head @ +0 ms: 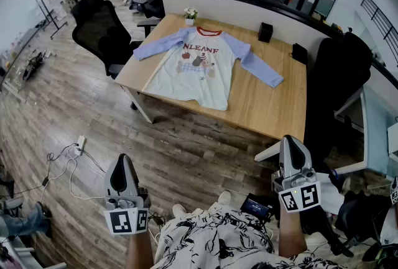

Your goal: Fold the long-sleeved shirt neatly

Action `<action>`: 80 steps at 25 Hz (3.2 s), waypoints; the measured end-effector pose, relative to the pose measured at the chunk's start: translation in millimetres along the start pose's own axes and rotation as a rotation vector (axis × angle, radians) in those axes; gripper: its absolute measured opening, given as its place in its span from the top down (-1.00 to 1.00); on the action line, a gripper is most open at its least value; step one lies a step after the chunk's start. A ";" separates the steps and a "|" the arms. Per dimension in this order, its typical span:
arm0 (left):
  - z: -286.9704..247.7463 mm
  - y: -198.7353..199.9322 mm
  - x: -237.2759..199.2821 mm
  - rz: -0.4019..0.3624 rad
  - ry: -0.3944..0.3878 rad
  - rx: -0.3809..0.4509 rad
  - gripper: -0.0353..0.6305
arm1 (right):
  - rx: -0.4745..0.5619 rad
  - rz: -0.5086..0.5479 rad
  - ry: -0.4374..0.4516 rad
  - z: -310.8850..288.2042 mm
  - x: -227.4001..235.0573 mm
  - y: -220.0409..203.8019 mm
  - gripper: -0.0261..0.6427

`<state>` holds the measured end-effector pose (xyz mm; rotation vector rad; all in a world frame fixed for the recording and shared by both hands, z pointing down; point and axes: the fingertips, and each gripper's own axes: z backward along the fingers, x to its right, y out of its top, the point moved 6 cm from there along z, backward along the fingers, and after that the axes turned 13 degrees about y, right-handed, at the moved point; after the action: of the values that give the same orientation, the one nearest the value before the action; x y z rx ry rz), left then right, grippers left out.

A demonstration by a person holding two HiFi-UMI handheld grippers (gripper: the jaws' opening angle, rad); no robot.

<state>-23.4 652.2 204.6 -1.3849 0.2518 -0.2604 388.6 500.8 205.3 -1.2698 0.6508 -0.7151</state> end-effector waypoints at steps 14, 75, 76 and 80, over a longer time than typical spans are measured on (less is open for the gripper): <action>0.0 -4.9 2.2 0.028 -0.023 -0.023 0.90 | -0.004 -0.004 0.003 0.0 -6.9 0.3 0.90; -192.3 -59.9 -35.5 -0.054 0.176 -0.062 -0.89 | 0.027 -0.054 0.020 -201.7 95.3 -43.5 -0.52; -202.2 -61.8 -46.3 -0.047 0.174 -0.062 -0.89 | 0.032 -0.052 0.017 -215.8 92.3 -43.7 -0.52; -231.8 -68.4 -84.8 -0.034 0.164 -0.063 -0.89 | 0.032 -0.039 0.002 -260.6 76.8 -45.6 -0.52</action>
<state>-181.3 452.9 235.2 -1.4325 0.3751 -0.3973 229.7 275.8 199.8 -1.2548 0.6155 -0.7563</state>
